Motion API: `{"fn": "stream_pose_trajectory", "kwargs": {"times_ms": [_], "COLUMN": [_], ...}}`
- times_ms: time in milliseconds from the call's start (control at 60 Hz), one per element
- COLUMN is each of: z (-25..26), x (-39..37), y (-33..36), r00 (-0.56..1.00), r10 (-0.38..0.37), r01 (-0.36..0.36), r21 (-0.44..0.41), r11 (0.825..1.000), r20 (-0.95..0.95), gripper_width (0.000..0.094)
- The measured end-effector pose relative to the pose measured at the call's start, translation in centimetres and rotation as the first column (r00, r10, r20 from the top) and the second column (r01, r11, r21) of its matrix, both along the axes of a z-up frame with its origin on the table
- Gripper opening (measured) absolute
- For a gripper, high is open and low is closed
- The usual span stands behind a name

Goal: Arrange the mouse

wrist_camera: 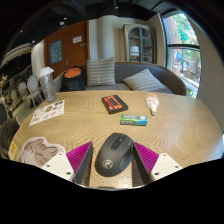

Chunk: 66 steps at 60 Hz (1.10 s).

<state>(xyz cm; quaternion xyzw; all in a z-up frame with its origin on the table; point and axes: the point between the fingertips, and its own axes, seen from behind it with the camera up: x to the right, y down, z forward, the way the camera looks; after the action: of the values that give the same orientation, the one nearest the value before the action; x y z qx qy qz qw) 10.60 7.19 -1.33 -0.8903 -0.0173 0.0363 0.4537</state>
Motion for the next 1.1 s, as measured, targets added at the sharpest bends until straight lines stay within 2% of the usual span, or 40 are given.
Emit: {"fn": "stream_pose_trajectory", "kwargs": {"times_ms": [83, 150, 317, 450, 533, 600, 700, 783, 867, 933, 1033, 1067, 1100], "z": [-0.4, -0.7, 0.7, 5.1, 8.7, 10.2, 9.0, 5.8, 2.5, 0.9, 0.7, 0.4, 0.5], "x": [-0.7, -0.6, -0.2, -3.3, -8.4, -12.7, -18.7, -21.9, -22.4, -21.8, -21.1, -21.4, -21.9], "y": [1.5, 2.1, 2.3, 0.0, -2.6, -4.8, -7.2, -8.5, -9.8, -9.6, -9.8, -10.1, -10.3], "r00": [1.000, 0.998, 0.992, 0.995, 0.999, 1.000, 0.999, 0.999, 0.999, 0.997, 0.995, 0.996, 0.997], "r10": [-0.019, -0.033, -0.123, -0.097, -0.048, -0.031, 0.014, 0.041, 0.017, -0.021, -0.042, -0.025, 0.011], "r01": [0.019, 0.034, 0.122, 0.098, 0.046, 0.030, -0.020, -0.043, -0.019, 0.019, 0.040, 0.024, -0.010], "r21": [-0.008, -0.011, 0.030, 0.113, 0.161, 0.179, 0.163, 0.105, 0.043, 0.025, 0.028, 0.006, -0.001], "r11": [1.000, 0.999, 0.992, 0.989, 0.986, 0.983, 0.986, 0.994, 0.999, 0.999, 0.999, 1.000, 1.000], "r20": [0.014, 0.062, 0.003, -0.018, 0.009, 0.002, 0.038, 0.023, 0.049, 0.072, 0.090, 0.086, 0.075], "gripper_width": [0.0766, 0.0538, 0.0372, 0.0356, 0.0357, 0.0355, 0.0368, 0.0376, 0.0377, 0.0394, 0.0463, 0.0489, 0.0556]}}
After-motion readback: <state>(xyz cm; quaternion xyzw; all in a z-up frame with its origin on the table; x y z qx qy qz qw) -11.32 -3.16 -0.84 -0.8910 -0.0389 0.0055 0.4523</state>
